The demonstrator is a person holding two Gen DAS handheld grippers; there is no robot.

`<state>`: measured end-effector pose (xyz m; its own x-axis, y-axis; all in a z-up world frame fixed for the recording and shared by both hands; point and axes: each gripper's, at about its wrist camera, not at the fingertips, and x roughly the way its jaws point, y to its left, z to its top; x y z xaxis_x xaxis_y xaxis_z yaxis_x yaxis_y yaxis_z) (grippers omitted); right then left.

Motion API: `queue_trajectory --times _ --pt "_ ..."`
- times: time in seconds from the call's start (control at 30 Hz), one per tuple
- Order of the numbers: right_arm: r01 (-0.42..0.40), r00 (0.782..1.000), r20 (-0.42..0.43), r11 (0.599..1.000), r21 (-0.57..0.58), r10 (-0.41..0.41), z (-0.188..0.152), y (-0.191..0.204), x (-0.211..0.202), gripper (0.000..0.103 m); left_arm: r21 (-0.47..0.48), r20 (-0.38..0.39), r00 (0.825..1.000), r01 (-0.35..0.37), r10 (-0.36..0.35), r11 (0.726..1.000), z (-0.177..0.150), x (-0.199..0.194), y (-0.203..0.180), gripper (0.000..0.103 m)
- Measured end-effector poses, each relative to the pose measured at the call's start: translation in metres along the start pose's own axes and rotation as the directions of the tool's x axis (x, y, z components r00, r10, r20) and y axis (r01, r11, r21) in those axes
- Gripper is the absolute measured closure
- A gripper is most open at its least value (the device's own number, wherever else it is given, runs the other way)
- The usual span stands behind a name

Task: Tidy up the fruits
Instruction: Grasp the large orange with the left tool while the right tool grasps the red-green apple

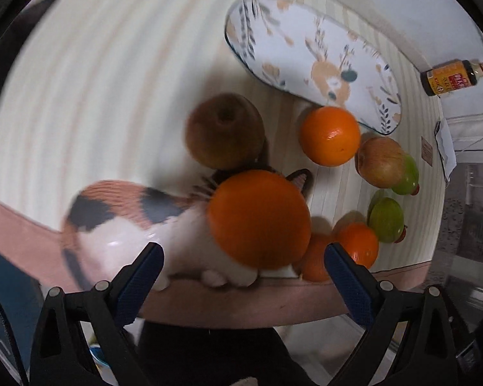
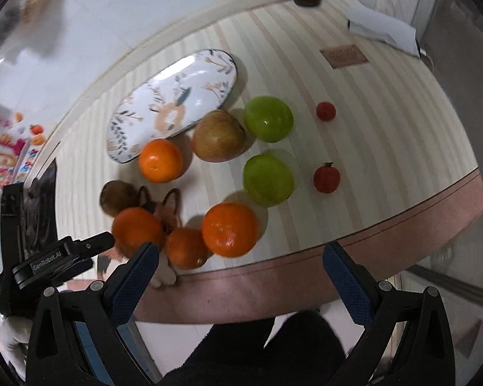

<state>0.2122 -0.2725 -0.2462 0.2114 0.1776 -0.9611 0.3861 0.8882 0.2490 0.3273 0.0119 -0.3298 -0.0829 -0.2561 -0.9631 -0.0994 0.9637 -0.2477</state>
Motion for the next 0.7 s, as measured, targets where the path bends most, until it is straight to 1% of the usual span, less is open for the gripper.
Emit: queue_trajectory --times 0.1,0.2,0.23,0.27,0.37,0.47,0.53,0.57,0.6,0.63,0.7 --pt "0.020 0.999 -0.032 0.999 0.032 -0.019 0.008 -0.002 0.019 0.001 -0.021 -0.069 0.997 0.031 -0.033 0.999 0.011 0.023 0.000 0.001" --pt "0.012 0.999 -0.051 0.999 0.053 -0.009 0.017 -0.003 0.029 0.001 -0.043 -0.102 0.994 0.045 -0.049 0.998 0.016 0.038 -0.003 0.003" --pt "0.013 0.999 -0.050 0.999 0.051 -0.010 0.020 -0.002 0.030 0.001 -0.045 -0.104 0.993 0.047 -0.051 0.998 0.016 0.041 -0.004 0.014" --pt "0.015 0.999 -0.049 0.999 0.048 -0.013 0.024 -0.002 0.031 0.001 -0.045 -0.106 0.993 0.041 -0.046 0.998 0.017 0.045 -0.006 0.019" --pt "0.006 0.999 -0.042 1.000 0.026 -0.005 0.039 0.003 0.034 0.001 -0.046 -0.048 0.998 0.044 -0.046 0.998 0.016 0.043 -0.010 0.021" --pt "-0.008 0.999 -0.044 1.000 0.002 0.008 0.056 0.008 0.039 0.004 -0.045 -0.024 1.000 0.016 -0.017 0.999 0.009 0.038 -0.007 0.021" --pt "-0.015 0.998 -0.055 1.000 -0.026 0.014 0.071 0.015 0.048 0.007 -0.052 -0.006 0.999 -0.034 0.034 0.998 0.003 0.035 -0.002 0.021" --pt "-0.014 0.998 -0.059 0.999 -0.040 0.011 0.077 0.017 0.052 0.009 -0.055 -0.002 0.999 -0.044 0.044 0.998 0.001 0.033 0.000 0.021" --pt "-0.017 1.000 0.003 0.999 -0.044 0.018 0.085 0.021 0.059 0.013 -0.060 -0.004 0.999 -0.042 0.042 0.997 -0.001 0.033 0.002 0.021" --pt "-0.014 1.000 -0.008 0.998 -0.067 0.013 0.095 0.024 0.066 0.018 -0.067 -0.010 0.999 -0.040 0.040 0.997 -0.001 0.034 0.003 0.020" --pt "-0.004 0.999 -0.048 0.994 -0.108 -0.001 0.109 0.031 0.082 0.023 -0.065 -0.008 0.998 -0.063 0.062 0.996 0.002 0.036 0.000 0.019"
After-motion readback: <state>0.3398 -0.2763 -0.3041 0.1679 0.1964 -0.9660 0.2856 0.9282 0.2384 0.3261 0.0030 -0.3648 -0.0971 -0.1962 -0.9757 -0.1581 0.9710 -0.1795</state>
